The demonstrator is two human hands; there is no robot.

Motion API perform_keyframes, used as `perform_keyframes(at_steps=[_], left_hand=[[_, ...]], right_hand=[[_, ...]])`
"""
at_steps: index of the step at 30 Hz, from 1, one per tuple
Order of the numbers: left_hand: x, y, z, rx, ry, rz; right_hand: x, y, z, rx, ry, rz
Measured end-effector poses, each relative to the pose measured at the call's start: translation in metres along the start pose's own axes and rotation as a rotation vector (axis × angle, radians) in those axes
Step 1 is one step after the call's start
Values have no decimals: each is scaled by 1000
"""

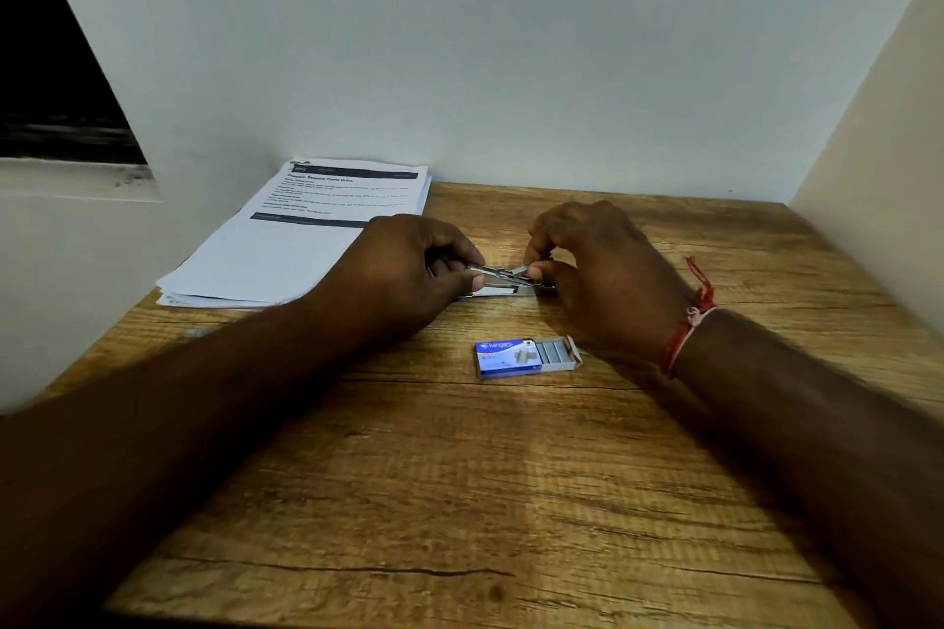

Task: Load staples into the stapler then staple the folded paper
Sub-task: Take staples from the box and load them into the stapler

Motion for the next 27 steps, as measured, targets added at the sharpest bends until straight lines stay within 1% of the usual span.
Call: perform_keyframes(at_steps=[4, 14, 20, 27], left_hand=[[-1, 0, 0, -3, 1, -8], [-1, 0, -1, -12, -1, -4], [0, -2, 2, -8, 5, -9], [1, -2, 2, -7, 1, -12]], right_hand=[[-1, 0, -1, 7, 26, -15], [-4, -2, -1, -10, 6, -29], [-8, 2, 5, -9, 45, 81], [-1, 14, 0, -29, 66, 87]])
Point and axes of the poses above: each hand's wrist, its own z-axis towards the middle knuckle, its own x-axis out of the back of the hand, y = z × x, the point moved 3 cm from there along z, towards the middle knuckle, and after that the axes turned 11 degrees about -y, right-handed, at the moved point
